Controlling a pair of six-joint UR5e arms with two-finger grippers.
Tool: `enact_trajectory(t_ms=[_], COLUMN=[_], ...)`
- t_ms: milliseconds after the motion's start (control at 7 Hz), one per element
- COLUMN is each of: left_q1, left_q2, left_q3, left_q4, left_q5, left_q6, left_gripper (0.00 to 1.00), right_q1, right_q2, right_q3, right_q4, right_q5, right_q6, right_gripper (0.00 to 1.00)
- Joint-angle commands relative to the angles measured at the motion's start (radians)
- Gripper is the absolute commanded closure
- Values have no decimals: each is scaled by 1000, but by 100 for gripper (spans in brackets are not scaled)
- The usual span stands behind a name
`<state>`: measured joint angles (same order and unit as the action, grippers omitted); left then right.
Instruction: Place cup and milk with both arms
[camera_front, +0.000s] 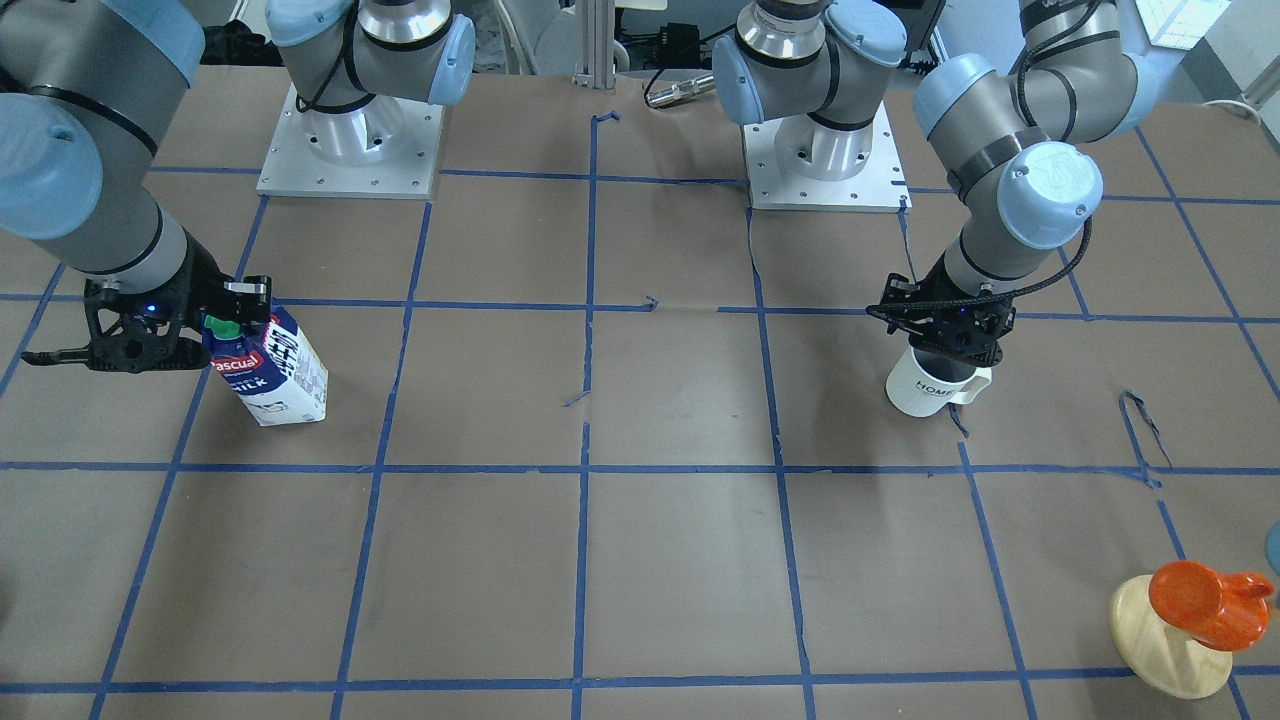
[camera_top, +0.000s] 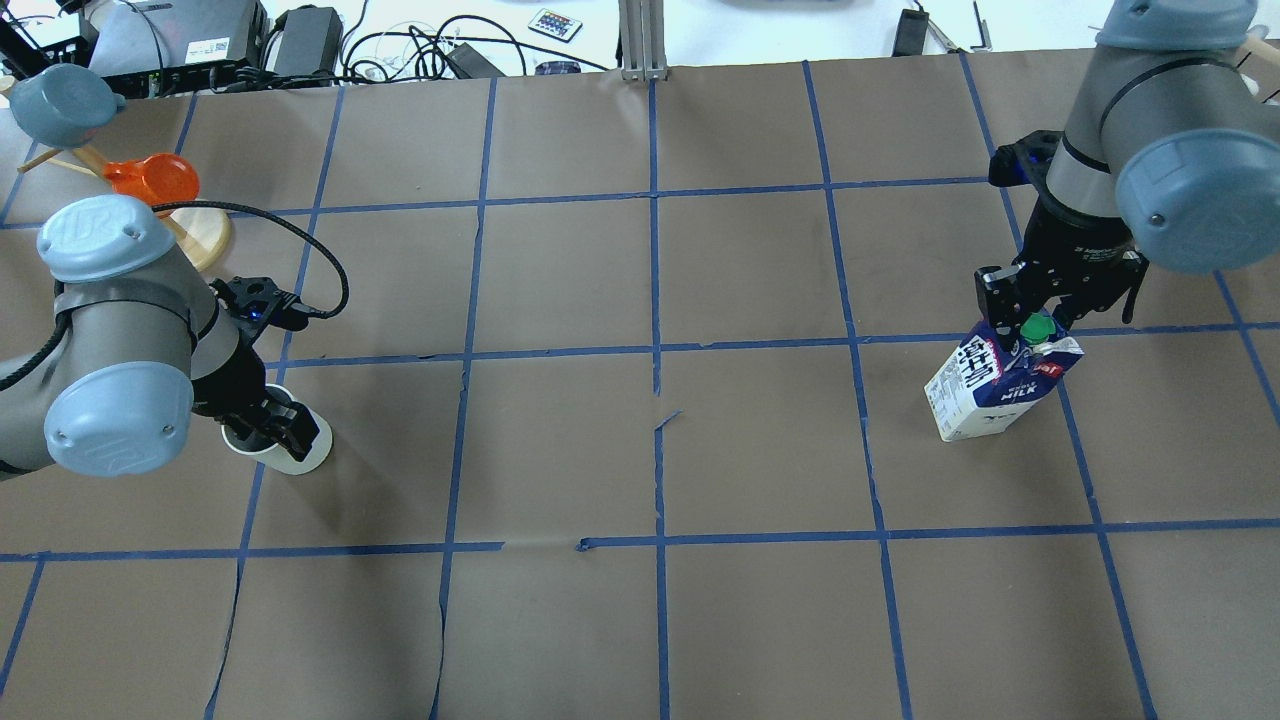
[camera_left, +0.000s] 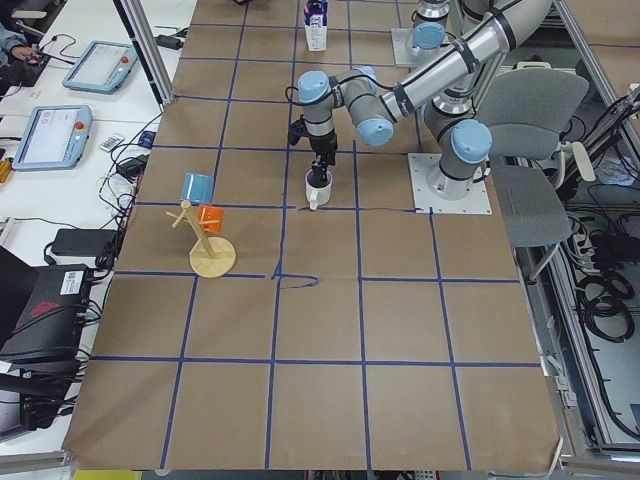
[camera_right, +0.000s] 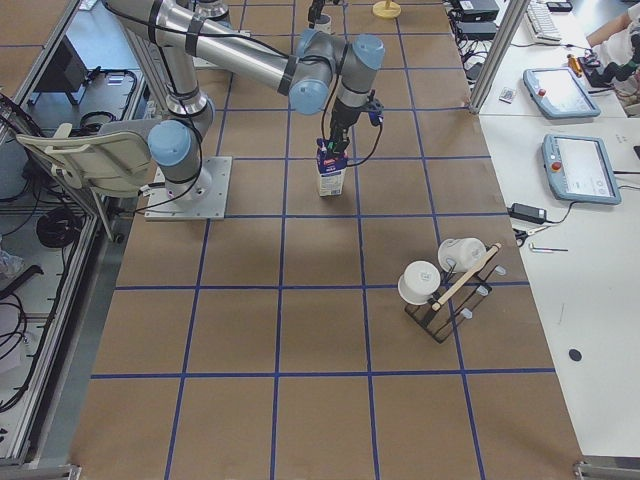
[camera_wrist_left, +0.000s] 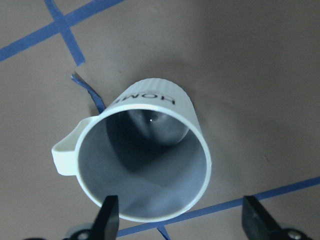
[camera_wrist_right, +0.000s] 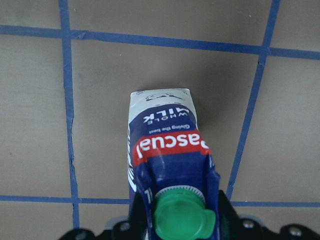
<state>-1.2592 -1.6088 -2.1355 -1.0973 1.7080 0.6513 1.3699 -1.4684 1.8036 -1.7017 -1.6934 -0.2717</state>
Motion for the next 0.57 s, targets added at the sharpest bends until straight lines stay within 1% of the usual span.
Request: enact_trajectory(t_ms=[0,286,429], left_q1=[-2,-2,-3], left_q2=[-6,-8,-8], left_q3=[0,5,11], left_q4=[0,4,28], left_q5=[-2,-2,-2], left_q6=[1,1,-1], left_gripper=[100,100,100], right_q1=[0,0,1], right_q2=[-1,-4,-4], right_q3=[-6,-24,-59], right_q4=[-3,0,16], right_q5=[-2,3,9], right_q6=[0,2,3], right_gripper=[87,93,93])
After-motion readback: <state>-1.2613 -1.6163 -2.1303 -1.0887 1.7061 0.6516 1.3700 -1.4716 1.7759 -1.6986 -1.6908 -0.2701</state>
